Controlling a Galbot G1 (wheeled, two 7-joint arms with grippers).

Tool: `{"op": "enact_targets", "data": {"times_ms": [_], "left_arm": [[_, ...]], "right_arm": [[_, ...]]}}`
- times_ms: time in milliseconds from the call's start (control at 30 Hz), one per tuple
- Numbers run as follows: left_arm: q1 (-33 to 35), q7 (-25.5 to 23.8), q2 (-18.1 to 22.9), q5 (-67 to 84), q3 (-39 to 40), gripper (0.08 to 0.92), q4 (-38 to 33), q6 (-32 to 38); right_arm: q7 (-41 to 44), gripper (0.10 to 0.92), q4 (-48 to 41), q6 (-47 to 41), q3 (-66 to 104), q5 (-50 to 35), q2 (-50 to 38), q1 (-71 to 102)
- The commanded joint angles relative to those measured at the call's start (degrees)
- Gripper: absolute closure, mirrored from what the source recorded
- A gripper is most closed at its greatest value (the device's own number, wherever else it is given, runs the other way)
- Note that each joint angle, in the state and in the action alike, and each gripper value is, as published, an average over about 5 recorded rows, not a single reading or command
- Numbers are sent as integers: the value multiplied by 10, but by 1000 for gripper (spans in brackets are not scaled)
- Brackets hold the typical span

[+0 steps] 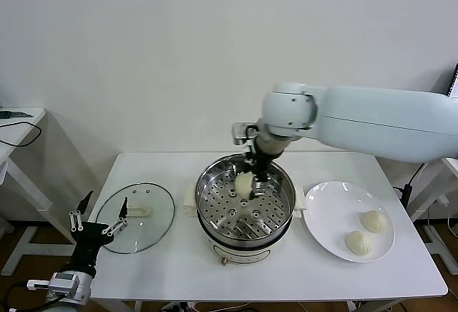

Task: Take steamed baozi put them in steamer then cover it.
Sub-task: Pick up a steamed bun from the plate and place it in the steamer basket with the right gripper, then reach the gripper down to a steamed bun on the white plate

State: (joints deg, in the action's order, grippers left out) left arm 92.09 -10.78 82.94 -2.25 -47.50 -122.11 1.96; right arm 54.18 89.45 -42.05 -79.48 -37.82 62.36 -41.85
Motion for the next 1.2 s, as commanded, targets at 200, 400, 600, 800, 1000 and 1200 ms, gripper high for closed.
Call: {"op": "enact_targets", "data": {"times_ms": [200,400,600,800,1000,1200], "left_arm": [[-1,-6,-2,8,-18,177,9,1],[-2,-8,-2,9,-18,177,14,2],[-3,-10,-3,9,-21,177,18,3],[0,-9,-2,8,-23,177,16,4],[3,-8,-1,8,-19,177,8,3],[5,-7,-2,4,-13,177,7,4]], "right_arm": [[3,296,-102,-14,20,38,111,88],[7,296,-125,-13,22,51,128,109],[9,295,-143,-10,26,61,137,122],[16,231,-137,-8,31,69,131,123],[41,203,-65,-2,35,59,50,73],[94,203,29,35,15,51,-115,-25]]}}
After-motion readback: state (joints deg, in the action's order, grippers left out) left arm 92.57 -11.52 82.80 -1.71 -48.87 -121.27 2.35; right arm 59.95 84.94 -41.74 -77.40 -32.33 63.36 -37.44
